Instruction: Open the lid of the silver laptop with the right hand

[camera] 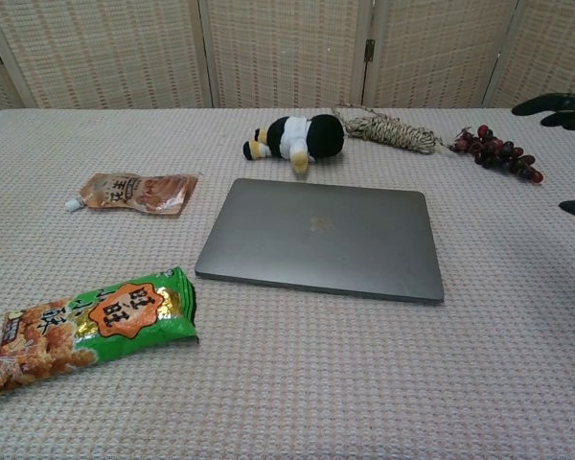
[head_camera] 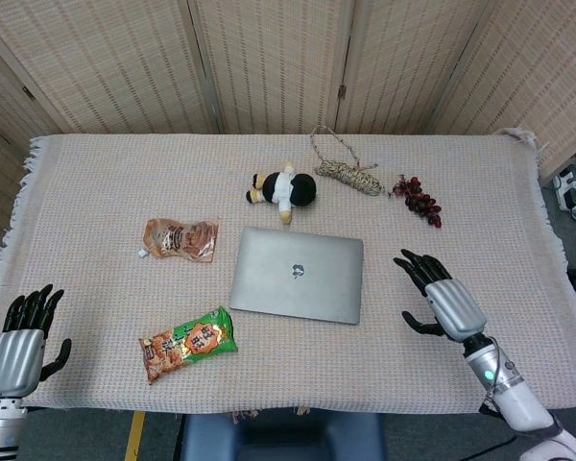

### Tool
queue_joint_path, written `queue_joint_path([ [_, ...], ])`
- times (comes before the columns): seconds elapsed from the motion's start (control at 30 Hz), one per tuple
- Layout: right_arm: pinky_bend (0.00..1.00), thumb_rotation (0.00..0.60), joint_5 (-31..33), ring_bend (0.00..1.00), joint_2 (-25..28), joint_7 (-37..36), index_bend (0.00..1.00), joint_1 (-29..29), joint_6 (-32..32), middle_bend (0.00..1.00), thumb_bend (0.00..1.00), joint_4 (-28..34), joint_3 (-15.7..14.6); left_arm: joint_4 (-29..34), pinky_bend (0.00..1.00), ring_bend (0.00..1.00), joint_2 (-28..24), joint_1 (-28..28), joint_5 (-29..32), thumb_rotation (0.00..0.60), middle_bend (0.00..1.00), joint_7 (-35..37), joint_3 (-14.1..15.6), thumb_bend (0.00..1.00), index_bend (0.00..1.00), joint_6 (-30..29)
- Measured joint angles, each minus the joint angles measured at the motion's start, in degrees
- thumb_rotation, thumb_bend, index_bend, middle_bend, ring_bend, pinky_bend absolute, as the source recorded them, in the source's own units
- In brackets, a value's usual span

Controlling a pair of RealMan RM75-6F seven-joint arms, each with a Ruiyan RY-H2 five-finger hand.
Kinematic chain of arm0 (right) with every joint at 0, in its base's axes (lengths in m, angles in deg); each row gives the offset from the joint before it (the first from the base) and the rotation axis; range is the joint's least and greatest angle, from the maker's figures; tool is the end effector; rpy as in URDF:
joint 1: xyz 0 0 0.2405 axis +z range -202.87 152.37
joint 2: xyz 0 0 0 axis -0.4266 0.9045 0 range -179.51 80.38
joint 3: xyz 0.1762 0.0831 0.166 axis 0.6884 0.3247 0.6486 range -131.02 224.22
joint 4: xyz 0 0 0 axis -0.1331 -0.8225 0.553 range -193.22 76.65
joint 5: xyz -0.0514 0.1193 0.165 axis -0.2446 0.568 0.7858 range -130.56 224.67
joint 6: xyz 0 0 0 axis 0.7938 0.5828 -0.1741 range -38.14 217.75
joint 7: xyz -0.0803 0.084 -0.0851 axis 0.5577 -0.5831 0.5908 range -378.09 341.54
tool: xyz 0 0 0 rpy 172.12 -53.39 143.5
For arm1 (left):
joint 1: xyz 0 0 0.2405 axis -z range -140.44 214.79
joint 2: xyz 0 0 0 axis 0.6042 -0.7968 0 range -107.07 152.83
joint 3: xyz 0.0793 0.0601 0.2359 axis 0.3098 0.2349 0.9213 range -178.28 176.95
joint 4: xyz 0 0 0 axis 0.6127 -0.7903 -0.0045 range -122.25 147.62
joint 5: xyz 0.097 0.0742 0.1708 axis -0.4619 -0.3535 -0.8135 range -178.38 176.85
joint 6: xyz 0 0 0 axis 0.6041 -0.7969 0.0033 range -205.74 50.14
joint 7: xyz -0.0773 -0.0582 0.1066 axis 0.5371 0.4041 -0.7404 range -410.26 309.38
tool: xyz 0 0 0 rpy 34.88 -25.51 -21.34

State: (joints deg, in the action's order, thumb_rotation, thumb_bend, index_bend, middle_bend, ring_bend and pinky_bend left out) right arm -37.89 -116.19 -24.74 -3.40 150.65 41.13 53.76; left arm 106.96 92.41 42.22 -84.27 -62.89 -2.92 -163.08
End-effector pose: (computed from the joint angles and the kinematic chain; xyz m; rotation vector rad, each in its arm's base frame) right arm -0.2251 -0.2615 0.0891 1.7217 -1.1918 1.0692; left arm -0.3008 0.1783 0.1270 -1.3971 -0.8631 -0.8121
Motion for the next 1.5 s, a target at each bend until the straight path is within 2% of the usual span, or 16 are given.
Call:
queue_joint_path([
  [0.17, 0.00, 0.600, 7.6, 0.08, -1.0, -1.9, 0.00, 8.6, -12.8, 0.04, 0.67, -0.2, 4.0, 0.1, 0.00, 0.00, -0.1, -0.4, 0.0, 0.600, 0.05, 0.0, 0.2, 0.48, 0.01, -0.2],
  [0.23, 0.00, 0.600, 11.8, 0.11, -1.6, -2.6, 0.00, 12.8, -19.1, 0.08, 0.77, -1.3, 5.6, 0.0, 0.00, 0.00, -0.1, -0.6, 0.0, 0.600, 0.05, 0.1, 0.4, 0.48, 0.01, -0.3],
  [0.3, 0.00, 0.600, 16.8, 0.12, -2.5, -2.9, 0.00, 17.6, -25.1, 0.11, 0.81, -3.3, 6.9, -0.2, 0.00, 0.00, -0.1, -0.8, 0.1, 0.600, 0.05, 0.3, 0.5, 0.48, 0.01, -0.4],
  [0.4, 0.00, 0.590, 24.2, 0.12, -4.5, -2.4, 0.00, 24.5, -30.7, 0.15, 0.85, -7.6, 8.2, -0.4, 0.00, 0.00, -0.1, -1.0, 0.3, 0.600, 0.05, 0.6, 0.6, 0.48, 0.01, -0.4],
  [0.53, 0.00, 0.565, 33.0, 0.12, -7.9, -0.4, 0.00, 32.3, -34.3, 0.15, 0.87, -13.9, 8.3, -0.7, 0.00, 0.00, 0.0, -1.0, 0.4, 0.600, 0.05, 0.8, 0.6, 0.48, 0.01, -0.2],
  [0.63, 0.00, 0.540, 38.9, 0.12, -10.5, 1.8, 0.00, 37.3, -35.8, 0.15, 0.87, -18.8, 7.2, -0.8, 0.00, 0.00, 0.0, -1.0, 0.4, 0.600, 0.05, 1.0, 0.6, 0.48, 0.01, -0.1],
  [0.77, 0.00, 0.535, 46.2, 0.11, -14.1, 4.4, 0.00, 42.7, -37.0, 0.15, 0.87, -24.9, 4.7, -0.9, 0.00, 0.00, -0.1, -1.0, 0.4, 0.600, 0.05, 1.1, 0.6, 0.48, 0.01, 0.0],
  [1.0, 0.00, 0.537, 57.4, 0.10, -21.3, 7.2, 0.00, 50.3, -40.1, 0.16, 0.87, -35.8, -1.3, -1.3, 0.00, 0.00, -0.1, -1.4, 0.9, 0.600, 0.05, 1.7, 0.7, 0.48, 0.01, 0.1],
  [1.23, 0.00, 0.534, 60.8, 0.10, -26.3, 7.6, 0.00, 53.2, -42.4, 0.16, 0.87, -42.3, -4.4, -2.2, 0.00, 0.00, 0.0, -1.5, 1.4, 0.600, 0.05, 2.4, 0.7, 0.48, 0.01, 0.7],
  [1.5, 0.00, 0.534, 62.2, 0.09, -28.9, 7.4, 0.00, 55.4, -44.0, 0.16, 0.87, -45.8, -6.0, -2.3, 0.00, 0.00, 0.0, -1.4, 1.4, 0.600, 0.05, 2.7, 0.6, 0.48, 0.01, 1.0],
])
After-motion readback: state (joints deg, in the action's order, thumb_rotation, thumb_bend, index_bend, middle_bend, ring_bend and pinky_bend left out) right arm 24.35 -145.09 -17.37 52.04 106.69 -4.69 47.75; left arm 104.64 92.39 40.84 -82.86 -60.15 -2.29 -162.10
